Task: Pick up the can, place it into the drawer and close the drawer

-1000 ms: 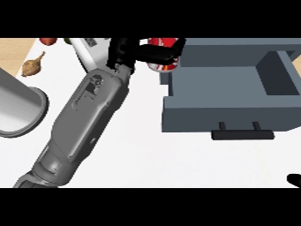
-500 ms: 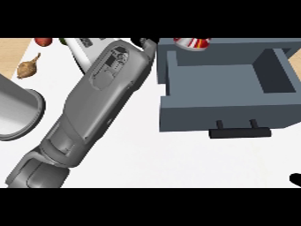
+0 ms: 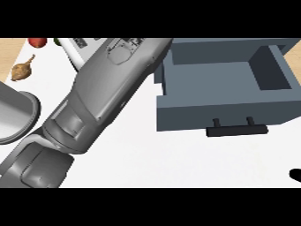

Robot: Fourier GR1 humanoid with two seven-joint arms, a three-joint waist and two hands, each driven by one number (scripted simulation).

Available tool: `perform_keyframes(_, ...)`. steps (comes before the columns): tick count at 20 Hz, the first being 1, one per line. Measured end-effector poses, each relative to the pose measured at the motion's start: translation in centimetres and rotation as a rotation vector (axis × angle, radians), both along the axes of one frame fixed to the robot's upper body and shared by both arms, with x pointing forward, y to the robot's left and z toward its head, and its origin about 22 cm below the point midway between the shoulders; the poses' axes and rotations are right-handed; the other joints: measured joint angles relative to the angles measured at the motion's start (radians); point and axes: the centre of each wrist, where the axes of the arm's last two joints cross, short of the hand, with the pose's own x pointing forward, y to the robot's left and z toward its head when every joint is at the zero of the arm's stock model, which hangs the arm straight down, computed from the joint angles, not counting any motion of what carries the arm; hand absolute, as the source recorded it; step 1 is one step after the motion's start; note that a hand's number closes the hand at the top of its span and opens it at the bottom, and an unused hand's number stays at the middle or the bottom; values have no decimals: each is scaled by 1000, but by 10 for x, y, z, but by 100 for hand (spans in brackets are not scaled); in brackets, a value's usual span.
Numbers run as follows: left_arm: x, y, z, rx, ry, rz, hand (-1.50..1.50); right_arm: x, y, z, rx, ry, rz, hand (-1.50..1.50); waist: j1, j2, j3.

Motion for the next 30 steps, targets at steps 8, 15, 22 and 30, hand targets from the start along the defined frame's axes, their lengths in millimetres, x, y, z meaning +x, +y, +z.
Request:
perform_keyframes(8,4,-10,3,46,-15,68,-150,6,5,5,-8,0,22,-150,-29,8,1)
perform_keyframes(15,8,-10,-3,51,-30,164,-150,12,8,11,-17,-5,36,-150,-43,11,2)
perform_keyframes(22,10,-9,-6,35,-38,213,-150,14,13,17,-121,-34,48,-150,-53,15,2)
perform_keyframes(30,9,-10,-3,-32,-20,213,-150,32,22,24,-360,-98,66,-150,-41,19,1)
